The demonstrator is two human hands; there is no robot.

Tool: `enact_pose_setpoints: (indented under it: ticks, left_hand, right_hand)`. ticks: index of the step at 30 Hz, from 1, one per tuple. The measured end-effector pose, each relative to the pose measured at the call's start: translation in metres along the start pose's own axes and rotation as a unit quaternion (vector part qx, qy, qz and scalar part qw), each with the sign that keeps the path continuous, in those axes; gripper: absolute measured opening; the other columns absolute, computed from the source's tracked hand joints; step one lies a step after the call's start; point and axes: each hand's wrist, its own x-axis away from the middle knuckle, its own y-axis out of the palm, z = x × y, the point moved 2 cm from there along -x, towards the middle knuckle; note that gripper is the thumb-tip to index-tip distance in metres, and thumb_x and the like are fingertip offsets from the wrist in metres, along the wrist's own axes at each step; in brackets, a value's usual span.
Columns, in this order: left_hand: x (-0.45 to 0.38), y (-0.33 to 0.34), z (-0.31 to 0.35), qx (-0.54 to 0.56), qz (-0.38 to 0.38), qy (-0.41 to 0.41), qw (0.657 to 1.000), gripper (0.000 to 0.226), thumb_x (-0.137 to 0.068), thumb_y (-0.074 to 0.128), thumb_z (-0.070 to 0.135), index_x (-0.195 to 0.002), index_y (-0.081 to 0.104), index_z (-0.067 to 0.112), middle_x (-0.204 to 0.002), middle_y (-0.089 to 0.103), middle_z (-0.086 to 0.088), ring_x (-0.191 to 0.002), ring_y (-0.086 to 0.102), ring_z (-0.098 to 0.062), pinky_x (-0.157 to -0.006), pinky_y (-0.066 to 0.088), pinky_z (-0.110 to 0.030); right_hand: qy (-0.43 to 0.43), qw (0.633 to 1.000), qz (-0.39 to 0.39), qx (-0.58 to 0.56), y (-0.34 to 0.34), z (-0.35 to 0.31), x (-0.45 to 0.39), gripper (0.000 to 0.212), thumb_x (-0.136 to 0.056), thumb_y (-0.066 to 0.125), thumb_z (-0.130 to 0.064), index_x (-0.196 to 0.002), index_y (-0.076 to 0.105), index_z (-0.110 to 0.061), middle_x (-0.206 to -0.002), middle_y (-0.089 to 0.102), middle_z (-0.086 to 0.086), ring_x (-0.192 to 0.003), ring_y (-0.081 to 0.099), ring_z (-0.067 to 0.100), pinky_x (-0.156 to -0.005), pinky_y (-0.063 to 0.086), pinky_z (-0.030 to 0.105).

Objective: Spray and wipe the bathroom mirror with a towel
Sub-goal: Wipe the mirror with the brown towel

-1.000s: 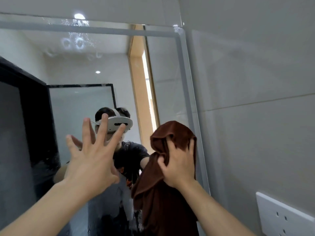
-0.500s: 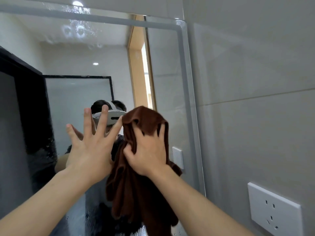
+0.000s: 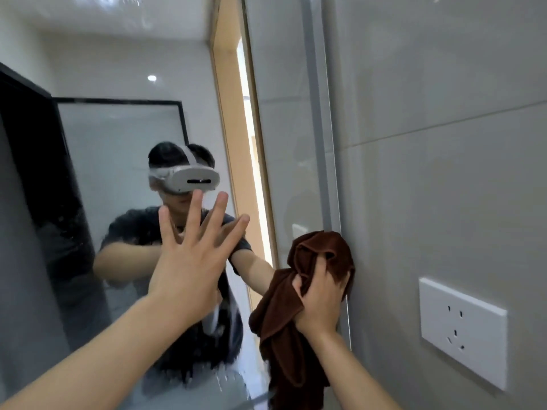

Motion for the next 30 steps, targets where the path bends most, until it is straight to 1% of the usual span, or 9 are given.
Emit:
enact_pose_setpoints:
  ticks: [5, 10, 12, 17, 21, 23, 26, 28, 30]
  left_hand:
    - [-0.001, -0.004, 0.002, 0.008, -0.009, 0.001, 1.000, 0.126, -0.076, 0.072, 0.048, -0.154, -0.024, 0.030, -0.160, -0.037, -0.015, -0.145, -0.032, -0.048, -0.112, 0.003, -0.079]
    - [0.025, 0.016, 0.025, -0.012, -0.026, 0.061, 0.998, 0.123, -0.076, 0.071, 0.052, -0.156, -0.019, 0.030, -0.163, -0.032, -0.012, -0.149, -0.027, -0.045, -0.112, 0.002, -0.078]
    - [0.035, 0.028, 0.027, -0.021, -0.034, 0.061, 0.997, 0.126, -0.076, 0.072, 0.053, -0.155, -0.023, 0.031, -0.161, -0.037, -0.011, -0.148, -0.030, -0.045, -0.112, 0.001, -0.078]
    - [0.035, 0.035, 0.025, -0.021, -0.040, 0.065, 0.997, 0.132, -0.073, 0.077, 0.050, -0.154, -0.026, 0.031, -0.160, -0.039, -0.011, -0.145, -0.033, -0.046, -0.111, -0.002, -0.080]
    - [0.033, 0.033, 0.028, -0.024, -0.042, 0.067, 0.997, 0.123, -0.078, 0.070, 0.046, -0.155, -0.025, 0.026, -0.159, -0.039, -0.014, -0.144, -0.033, -0.049, -0.110, -0.003, -0.081]
    - [0.036, 0.035, 0.038, -0.046, -0.030, 0.104, 0.993, 0.115, -0.084, 0.063, 0.040, -0.154, -0.026, 0.019, -0.160, -0.037, -0.014, -0.144, -0.032, -0.050, -0.111, -0.001, -0.079]
    - [0.058, 0.051, 0.059, -0.067, -0.042, 0.150, 0.985, 0.110, -0.090, 0.058, 0.036, -0.152, -0.031, 0.017, -0.160, -0.039, -0.014, -0.145, -0.033, -0.048, -0.112, 0.000, -0.076]
    - [0.068, 0.061, 0.060, -0.060, -0.049, 0.131, 0.988, 0.112, -0.090, 0.060, 0.034, -0.152, -0.032, 0.019, -0.160, -0.039, -0.013, -0.146, -0.031, -0.046, -0.112, 0.002, -0.076]
    - [0.071, 0.063, 0.055, -0.066, -0.053, 0.117, 0.989, 0.120, -0.085, 0.068, 0.034, -0.153, -0.030, 0.017, -0.160, -0.038, -0.013, -0.147, -0.029, -0.046, -0.112, 0.004, -0.076]
  right_hand:
    - [0.090, 0.995, 0.013, -0.041, 0.001, -0.032, 0.023, 0.067, -0.080, 0.044, -0.037, -0.140, 0.048, -0.007, -0.141, 0.056, 0.023, -0.136, 0.046, 0.042, -0.118, 0.026, 0.061]
    - [-0.148, 0.982, -0.108, 0.055, 0.009, -0.039, 0.047, 0.071, -0.082, 0.046, -0.042, -0.148, 0.043, -0.014, -0.141, 0.055, 0.019, -0.140, 0.041, 0.042, -0.121, 0.016, 0.065]
    - [-0.165, 0.977, -0.118, 0.064, 0.011, -0.018, 0.054, 0.073, -0.081, 0.049, -0.041, -0.149, 0.040, -0.015, -0.143, 0.055, 0.020, -0.141, 0.040, 0.043, -0.123, 0.011, 0.064]
    - [0.059, 0.998, -0.004, 0.017, 0.025, 0.033, 0.064, 0.068, -0.080, 0.046, -0.038, -0.135, 0.051, 0.000, -0.128, 0.059, 0.027, -0.128, 0.049, 0.049, -0.117, 0.026, 0.066]
    - [0.115, 0.993, 0.022, 0.014, 0.025, 0.012, 0.064, 0.072, -0.076, 0.045, -0.034, -0.139, 0.049, 0.002, -0.138, 0.054, 0.028, -0.132, 0.047, 0.047, -0.116, 0.028, 0.065]
    - [0.007, 0.997, -0.037, 0.069, 0.023, -0.009, 0.073, 0.070, -0.076, 0.045, -0.037, -0.133, 0.054, 0.002, -0.132, 0.057, 0.029, -0.128, 0.049, 0.049, -0.115, 0.027, 0.068]
    - [-0.237, 0.956, -0.150, 0.084, 0.020, -0.010, 0.092, 0.075, -0.075, 0.055, -0.039, -0.142, 0.046, -0.008, -0.147, 0.048, 0.019, -0.141, 0.036, 0.044, -0.120, 0.014, 0.068]
    - [-0.239, 0.957, -0.139, 0.087, 0.017, 0.013, 0.087, 0.075, -0.073, 0.059, -0.038, -0.142, 0.047, -0.013, -0.142, 0.056, 0.019, -0.136, 0.044, 0.044, -0.120, 0.015, 0.068]
    - [-0.133, 0.981, -0.099, 0.102, 0.022, 0.044, 0.086, 0.072, -0.072, 0.055, -0.040, -0.138, 0.049, -0.010, -0.126, 0.063, 0.028, -0.125, 0.052, 0.050, -0.119, 0.019, 0.068]
